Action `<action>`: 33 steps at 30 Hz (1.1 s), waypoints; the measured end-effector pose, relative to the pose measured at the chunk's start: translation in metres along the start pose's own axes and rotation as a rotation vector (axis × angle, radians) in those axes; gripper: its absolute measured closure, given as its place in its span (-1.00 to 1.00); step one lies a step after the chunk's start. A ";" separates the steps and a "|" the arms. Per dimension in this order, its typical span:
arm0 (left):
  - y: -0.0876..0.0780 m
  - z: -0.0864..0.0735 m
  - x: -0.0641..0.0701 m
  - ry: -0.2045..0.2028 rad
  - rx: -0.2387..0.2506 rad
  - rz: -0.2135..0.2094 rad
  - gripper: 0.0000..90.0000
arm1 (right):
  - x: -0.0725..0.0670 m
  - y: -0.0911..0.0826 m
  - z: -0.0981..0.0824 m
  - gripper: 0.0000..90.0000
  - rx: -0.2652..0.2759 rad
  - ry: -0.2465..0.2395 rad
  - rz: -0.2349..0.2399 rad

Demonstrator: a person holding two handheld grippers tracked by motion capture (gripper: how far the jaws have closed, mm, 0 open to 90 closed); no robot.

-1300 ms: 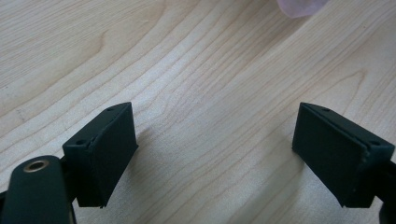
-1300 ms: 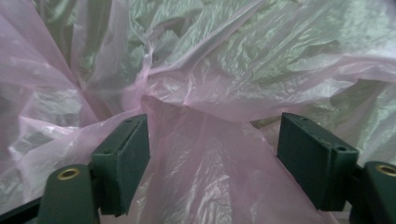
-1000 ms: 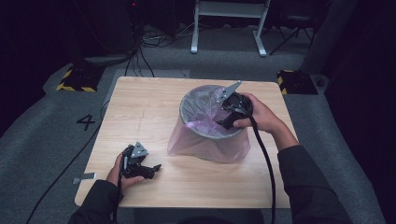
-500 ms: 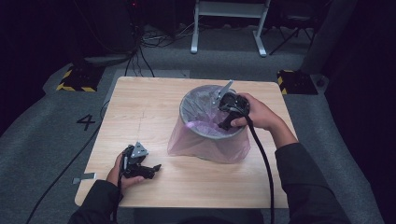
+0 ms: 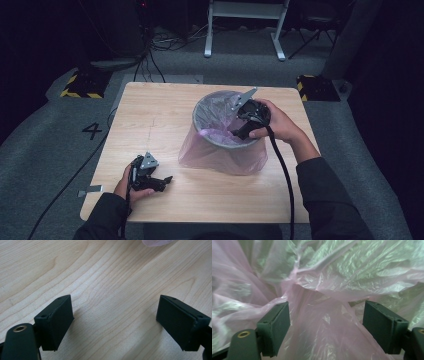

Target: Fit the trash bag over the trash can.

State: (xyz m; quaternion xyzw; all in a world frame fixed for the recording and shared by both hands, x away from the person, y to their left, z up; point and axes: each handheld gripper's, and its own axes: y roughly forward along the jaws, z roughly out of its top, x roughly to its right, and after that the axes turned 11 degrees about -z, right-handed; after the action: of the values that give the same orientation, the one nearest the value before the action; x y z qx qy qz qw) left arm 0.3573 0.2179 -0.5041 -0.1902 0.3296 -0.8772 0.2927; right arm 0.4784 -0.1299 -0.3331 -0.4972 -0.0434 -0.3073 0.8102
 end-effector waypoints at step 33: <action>0.000 0.000 0.000 0.000 0.000 0.000 -0.69 | -0.004 -0.053 -0.021 -0.54 0.339 0.178 -0.097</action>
State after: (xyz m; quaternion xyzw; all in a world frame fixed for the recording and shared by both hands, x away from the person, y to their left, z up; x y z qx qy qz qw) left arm 0.3573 0.2179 -0.5041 -0.1900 0.3296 -0.8772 0.2928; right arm 0.4415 -0.1627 -0.3037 -0.3217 -0.0466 -0.3769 0.8673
